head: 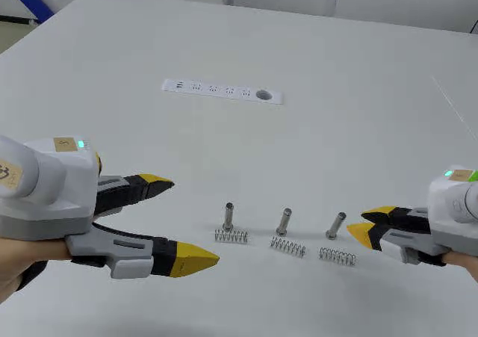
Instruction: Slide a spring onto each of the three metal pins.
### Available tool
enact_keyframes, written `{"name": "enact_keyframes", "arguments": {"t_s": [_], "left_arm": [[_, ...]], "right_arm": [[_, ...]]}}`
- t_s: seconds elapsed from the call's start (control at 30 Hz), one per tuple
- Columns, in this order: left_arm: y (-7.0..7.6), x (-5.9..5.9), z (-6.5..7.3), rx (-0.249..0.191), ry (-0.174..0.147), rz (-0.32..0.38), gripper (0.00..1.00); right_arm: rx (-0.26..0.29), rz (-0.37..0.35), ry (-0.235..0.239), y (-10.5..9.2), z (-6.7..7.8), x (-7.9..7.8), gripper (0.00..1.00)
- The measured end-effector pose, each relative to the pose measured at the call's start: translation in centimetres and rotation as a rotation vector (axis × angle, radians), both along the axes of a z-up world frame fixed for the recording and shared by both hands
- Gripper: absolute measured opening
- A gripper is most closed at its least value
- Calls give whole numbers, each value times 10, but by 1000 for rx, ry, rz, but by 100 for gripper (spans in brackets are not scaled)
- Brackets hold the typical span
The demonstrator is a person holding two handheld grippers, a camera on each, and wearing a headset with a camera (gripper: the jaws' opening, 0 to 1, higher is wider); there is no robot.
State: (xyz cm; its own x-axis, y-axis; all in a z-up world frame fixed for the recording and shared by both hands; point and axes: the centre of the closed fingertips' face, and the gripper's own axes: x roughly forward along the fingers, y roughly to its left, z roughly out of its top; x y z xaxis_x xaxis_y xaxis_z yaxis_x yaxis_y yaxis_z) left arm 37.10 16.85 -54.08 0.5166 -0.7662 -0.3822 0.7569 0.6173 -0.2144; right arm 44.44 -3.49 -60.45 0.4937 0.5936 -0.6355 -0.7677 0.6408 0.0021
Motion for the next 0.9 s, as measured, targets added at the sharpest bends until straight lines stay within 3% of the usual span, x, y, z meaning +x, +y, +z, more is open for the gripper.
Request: {"name": "enact_keyframes", "arguments": {"t_s": [0.2, 0.33, 0.43, 0.6, 0.8, 0.9], "left_arm": [[3, 3, 4, 15, -5, -2, 87], [7, 5, 5, 19, -5, 5, 87], [7, 4, 5, 13, 0, 5, 87], [8, 2, 3, 22, 8, 11, 87], [11, 0, 1, 33, 18, 14, 87], [12, 0, 1, 32, 19, 19, 87]], "right_arm": [[-41, 106, 66, 2, -24, -19, 21], [-64, 172, 50, 3, -34, -20, 21], [-129, 252, 50, 3, -47, -23, 21], [-116, 262, 64, 9, -52, -20, 21], [-160, 304, 106, 4, -63, -21, 21], [-142, 307, 112, 3, -61, -22, 20]]}}
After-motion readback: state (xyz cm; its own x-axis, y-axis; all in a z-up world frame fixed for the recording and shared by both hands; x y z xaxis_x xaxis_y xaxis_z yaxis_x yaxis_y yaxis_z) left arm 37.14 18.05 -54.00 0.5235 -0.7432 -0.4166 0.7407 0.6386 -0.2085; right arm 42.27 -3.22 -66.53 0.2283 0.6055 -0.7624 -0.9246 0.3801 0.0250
